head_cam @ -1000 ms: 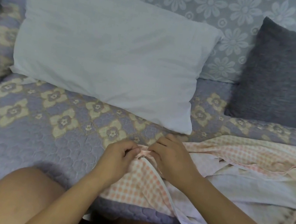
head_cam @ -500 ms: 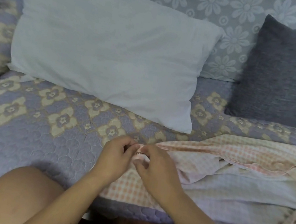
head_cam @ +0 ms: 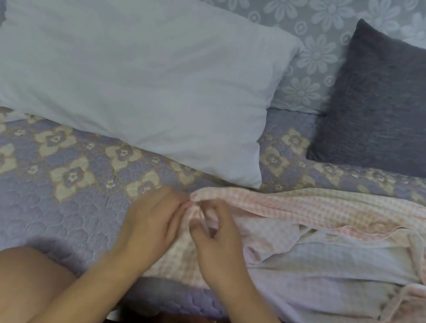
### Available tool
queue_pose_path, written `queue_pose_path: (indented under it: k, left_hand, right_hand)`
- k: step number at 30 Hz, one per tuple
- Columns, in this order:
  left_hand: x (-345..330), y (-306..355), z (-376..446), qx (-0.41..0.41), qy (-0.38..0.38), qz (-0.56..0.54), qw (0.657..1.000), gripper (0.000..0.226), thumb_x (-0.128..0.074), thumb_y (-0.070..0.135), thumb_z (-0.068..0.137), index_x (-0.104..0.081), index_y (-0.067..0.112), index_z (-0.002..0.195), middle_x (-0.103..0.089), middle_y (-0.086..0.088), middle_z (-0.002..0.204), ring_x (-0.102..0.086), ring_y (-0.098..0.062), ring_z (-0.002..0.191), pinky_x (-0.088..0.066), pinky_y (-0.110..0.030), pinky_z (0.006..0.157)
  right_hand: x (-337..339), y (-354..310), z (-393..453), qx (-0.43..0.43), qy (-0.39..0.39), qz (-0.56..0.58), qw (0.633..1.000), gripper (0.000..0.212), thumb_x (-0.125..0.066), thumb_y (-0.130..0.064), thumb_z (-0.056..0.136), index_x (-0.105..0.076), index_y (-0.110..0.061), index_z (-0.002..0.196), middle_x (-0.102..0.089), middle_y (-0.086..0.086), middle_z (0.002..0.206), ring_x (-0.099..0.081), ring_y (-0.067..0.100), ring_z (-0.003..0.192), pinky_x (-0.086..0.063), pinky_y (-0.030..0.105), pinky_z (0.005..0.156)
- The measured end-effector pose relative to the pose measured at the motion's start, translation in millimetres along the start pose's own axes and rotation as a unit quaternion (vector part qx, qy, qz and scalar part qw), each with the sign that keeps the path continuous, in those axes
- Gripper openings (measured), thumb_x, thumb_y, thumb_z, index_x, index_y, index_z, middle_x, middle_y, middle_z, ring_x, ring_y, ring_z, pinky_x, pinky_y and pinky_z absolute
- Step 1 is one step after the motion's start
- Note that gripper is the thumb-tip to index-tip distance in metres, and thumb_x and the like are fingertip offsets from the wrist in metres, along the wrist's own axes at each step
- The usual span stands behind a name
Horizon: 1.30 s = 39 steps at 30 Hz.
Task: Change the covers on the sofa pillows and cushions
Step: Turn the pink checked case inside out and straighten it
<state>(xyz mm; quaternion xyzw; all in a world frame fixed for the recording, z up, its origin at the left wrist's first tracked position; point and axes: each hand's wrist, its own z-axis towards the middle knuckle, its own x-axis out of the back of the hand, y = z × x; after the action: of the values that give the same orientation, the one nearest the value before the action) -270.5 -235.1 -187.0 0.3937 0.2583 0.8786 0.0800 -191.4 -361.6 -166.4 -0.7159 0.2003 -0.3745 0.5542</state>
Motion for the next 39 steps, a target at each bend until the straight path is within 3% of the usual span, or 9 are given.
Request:
queue_pose_path:
  k: [11,16,21,26,29,31,34,36,39]
  left_hand:
    - [164.3,150.4,281.1,-0.317,0.125,0.216,0.915,0.016,-0.069,0.003,0.085,-0.067,0.011,0.098,-0.048,-0.006,0.078,-0.046,-0.03,0.055,-0.042,-0.039,0.041]
    - [223.1,218.9,359.2,-0.366,0.137,0.306,0.868,0.019,-0.067,0.002,0.084,-0.064,0.012,0.099,-0.049,-0.008,0.079,-0.045,-0.032,0.05,-0.043,-0.041,0.043]
    - [240.1,250.0,373.7,-0.418,0.094,0.374,0.823,0.028,-0.069,-0.006,0.077,-0.063,0.009,0.1,-0.041,-0.008,0.078,-0.035,-0.028,0.046,-0.027,-0.031,0.044]
    - [244.7,243.5,379.2,-0.472,0.061,0.431,0.766,0.043,-0.069,-0.013,0.07,-0.055,0.008,0.105,-0.042,-0.011,0.08,-0.035,-0.027,0.046,-0.029,-0.029,0.041]
    - [257.9,233.5,382.8,-0.48,0.037,0.467,0.742,0.048,-0.063,-0.013,0.067,-0.046,0.01,0.106,-0.042,-0.012,0.079,-0.035,-0.026,0.046,-0.028,-0.028,0.041]
    - [268.2,223.3,384.8,-0.463,0.034,0.485,0.741,0.048,-0.063,-0.014,0.067,-0.046,0.009,0.106,-0.041,-0.012,0.08,-0.031,-0.025,0.047,-0.025,-0.028,0.043]
    - [273.4,211.4,385.9,-0.434,0.024,0.49,0.756,0.043,-0.062,-0.013,0.072,-0.048,0.01,0.106,-0.041,-0.011,0.08,-0.032,-0.025,0.046,-0.025,-0.028,0.043]
    - [265.0,209.2,382.9,-0.421,0.014,0.472,0.775,0.036,-0.061,-0.007,0.078,-0.05,0.012,0.106,-0.044,-0.011,0.081,-0.036,-0.027,0.044,-0.026,-0.029,0.043]
    - [245.1,209.5,378.0,-0.406,-0.009,0.425,0.809,0.012,-0.065,0.009,0.092,-0.057,0.014,0.099,-0.051,-0.007,0.081,-0.044,-0.029,0.047,-0.029,-0.032,0.047]
  right_hand:
    - [171.6,-280.2,39.0,0.246,0.065,0.033,0.967,0.041,-0.054,0.002,0.09,-0.068,-0.025,0.117,-0.073,-0.014,0.08,-0.068,0.003,0.07,-0.056,0.031,0.065]
    - [233.9,-343.6,28.6,0.139,-0.097,-0.301,0.939,0.075,-0.063,-0.008,0.09,-0.034,-0.046,0.147,-0.067,-0.004,0.076,-0.068,0.012,0.051,-0.053,0.026,0.049]
    - [248.4,-330.8,59.9,0.347,0.23,-0.334,0.846,0.031,-0.064,-0.024,0.09,-0.048,-0.031,0.115,-0.054,-0.004,0.1,-0.058,0.016,0.073,-0.044,0.03,0.059]
    - [260.5,-313.6,97.0,0.407,0.332,-0.449,0.723,0.035,-0.055,0.007,0.082,-0.044,-0.023,0.097,-0.044,-0.004,0.082,-0.047,0.024,0.061,-0.037,0.036,0.046]
    - [292.3,-324.9,99.6,0.386,0.224,-0.254,0.858,0.031,-0.056,0.007,0.086,-0.051,-0.023,0.09,-0.061,-0.006,0.075,-0.057,0.019,0.067,-0.047,0.038,0.061]
    - [303.6,-330.0,85.6,0.317,0.014,-0.027,0.948,0.025,-0.062,0.009,0.09,-0.058,-0.015,0.095,-0.067,0.0,0.075,-0.057,0.014,0.064,-0.045,0.03,0.06]
    - [302.5,-316.8,77.3,0.201,-0.221,0.081,0.951,0.028,-0.06,0.014,0.089,-0.055,-0.011,0.101,-0.065,0.013,0.089,-0.059,0.019,0.073,-0.049,0.027,0.062]
    - [294.0,-302.0,81.3,0.185,-0.205,-0.055,0.959,0.032,-0.059,0.017,0.085,-0.056,-0.014,0.094,-0.064,0.006,0.093,-0.059,0.019,0.079,-0.051,0.028,0.063]
    - [278.5,-291.0,84.1,0.257,0.146,-0.427,0.855,0.031,-0.058,0.006,0.081,-0.059,-0.023,0.09,-0.059,-0.003,0.103,-0.054,0.022,0.096,-0.048,0.032,0.074]
